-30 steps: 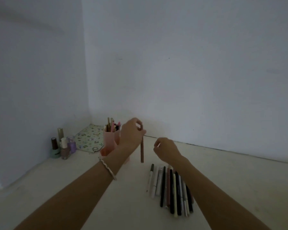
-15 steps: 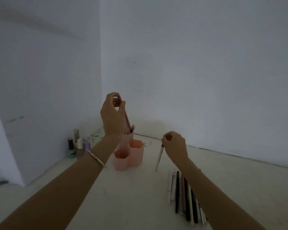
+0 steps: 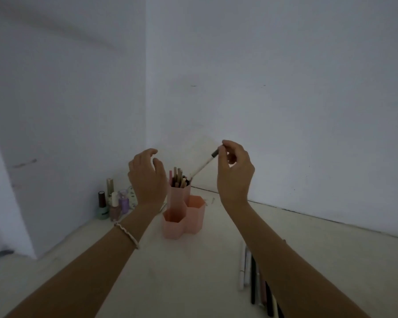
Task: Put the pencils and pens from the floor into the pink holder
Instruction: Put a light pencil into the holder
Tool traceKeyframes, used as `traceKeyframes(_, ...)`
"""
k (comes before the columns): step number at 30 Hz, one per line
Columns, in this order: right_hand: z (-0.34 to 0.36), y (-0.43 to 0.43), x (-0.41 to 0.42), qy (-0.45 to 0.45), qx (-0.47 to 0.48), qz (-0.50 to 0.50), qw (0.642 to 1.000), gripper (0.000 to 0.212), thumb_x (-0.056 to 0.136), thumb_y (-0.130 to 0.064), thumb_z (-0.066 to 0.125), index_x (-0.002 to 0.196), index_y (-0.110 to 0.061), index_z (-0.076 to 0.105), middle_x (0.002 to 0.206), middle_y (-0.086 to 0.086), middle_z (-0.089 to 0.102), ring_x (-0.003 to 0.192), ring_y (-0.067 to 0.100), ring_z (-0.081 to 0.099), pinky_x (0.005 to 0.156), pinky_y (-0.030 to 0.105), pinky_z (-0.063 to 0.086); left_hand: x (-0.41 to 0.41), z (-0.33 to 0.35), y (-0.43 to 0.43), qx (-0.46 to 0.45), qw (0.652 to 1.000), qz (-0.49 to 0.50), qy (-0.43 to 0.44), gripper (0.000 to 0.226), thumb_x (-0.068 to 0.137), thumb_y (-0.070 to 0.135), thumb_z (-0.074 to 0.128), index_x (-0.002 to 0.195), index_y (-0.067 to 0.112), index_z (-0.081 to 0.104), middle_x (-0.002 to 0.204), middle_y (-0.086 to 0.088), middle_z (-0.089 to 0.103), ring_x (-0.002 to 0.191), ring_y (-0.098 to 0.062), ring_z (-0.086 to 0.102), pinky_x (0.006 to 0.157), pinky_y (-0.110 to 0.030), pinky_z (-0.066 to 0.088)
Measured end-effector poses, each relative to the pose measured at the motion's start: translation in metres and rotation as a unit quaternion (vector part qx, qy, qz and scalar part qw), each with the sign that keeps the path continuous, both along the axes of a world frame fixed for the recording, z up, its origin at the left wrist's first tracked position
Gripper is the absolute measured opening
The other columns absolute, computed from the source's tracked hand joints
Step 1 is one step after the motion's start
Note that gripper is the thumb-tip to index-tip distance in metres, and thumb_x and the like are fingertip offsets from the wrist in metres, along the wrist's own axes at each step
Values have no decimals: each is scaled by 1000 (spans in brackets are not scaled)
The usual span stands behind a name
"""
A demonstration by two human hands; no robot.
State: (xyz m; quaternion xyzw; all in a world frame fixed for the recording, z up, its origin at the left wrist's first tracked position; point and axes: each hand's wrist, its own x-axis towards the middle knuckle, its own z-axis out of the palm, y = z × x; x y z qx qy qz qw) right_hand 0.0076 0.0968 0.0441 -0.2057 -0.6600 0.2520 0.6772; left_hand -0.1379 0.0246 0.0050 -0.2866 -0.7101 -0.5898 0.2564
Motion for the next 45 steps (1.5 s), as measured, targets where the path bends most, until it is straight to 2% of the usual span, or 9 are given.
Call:
traceKeyframes(10,-40,12,-41,-327,98,4,940,30,95,-15,53,123,-13,64,112,4,66,106,17,53,94,28,43,15,9,-8,59,996,-73,-16,26,89,7,45,111,16,57,106,2,58,90,-12,56,80,-29,50)
traceKeyframes(15,-30,24,-5,-246,22,-14,969,45,89,-4,48,132,-17,53,100,-6,57,93,8,51,83,21,43,61,5,7,25,993,-117,-7,22,78,4,51,91,22,48,87,5,53,73,-10,50,65,-20,43)
traceKeyframes(19,-16,46,43,-233,-8,-54,971,40,87,-4,48,123,-18,56,94,-8,58,83,11,57,75,24,48,112,-8,31,-170,959,-226,-10,14,81,10,55,87,22,51,81,8,56,70,-8,56,60,-16,45)
traceKeyframes(23,-15,60,84,-228,-38,-77,970,29,91,-6,48,115,-19,59,79,-4,62,56,7,55,58,20,46,155,-36,53,-460,830,-300,-96,19,83,12,58,102,8,60,100,-7,65,89,-22,66,75,-30,55)
traceKeyframes(28,-22,68,111,-228,-71,-78,968,25,92,-6,47,107,-19,62,75,5,66,49,12,51,53,27,49,173,-65,61,-533,782,-300,-115,23,86,11,55,107,1,57,114,-16,63,102,-30,64,76,-29,50)
traceKeyframes(32,-32,73,120,-233,-75,-74,967,24,91,-7,47,105,-20,61,70,2,63,45,5,46,51,20,43,176,-69,65,-528,791,-286,-119,21,87,13,58,106,6,55,117,-14,61,101,-26,62,77,-29,50)
traceKeyframes(37,-45,72,119,-252,-78,-70,962,24,92,-7,47,106,-20,61,67,2,63,45,5,45,49,18,43,168,-64,61,-509,793,-296,-156,37,77,23,76,67,14,42,110,-21,66,98,-29,67,73,-35,55)
traceKeyframes(41,-53,73,117,-335,-126,-74,931,20,88,-10,49,101,-16,63,69,-4,61,51,6,50,51,17,43,141,-27,58,-291,871,-321,-232,37,79,11,76,110,8,55,103,-13,64,95,-29,67,85,-44,57)
traceKeyframes(45,-72,65,105,-546,-171,-47,819,26,85,-19,58,104,-2,64,103,15,67,79,20,62,80,38,54,113,28,45,-95,937,-306,-138,47,88,6,65,130,18,48,86,0,62,76,-16,66,66,-27,59)
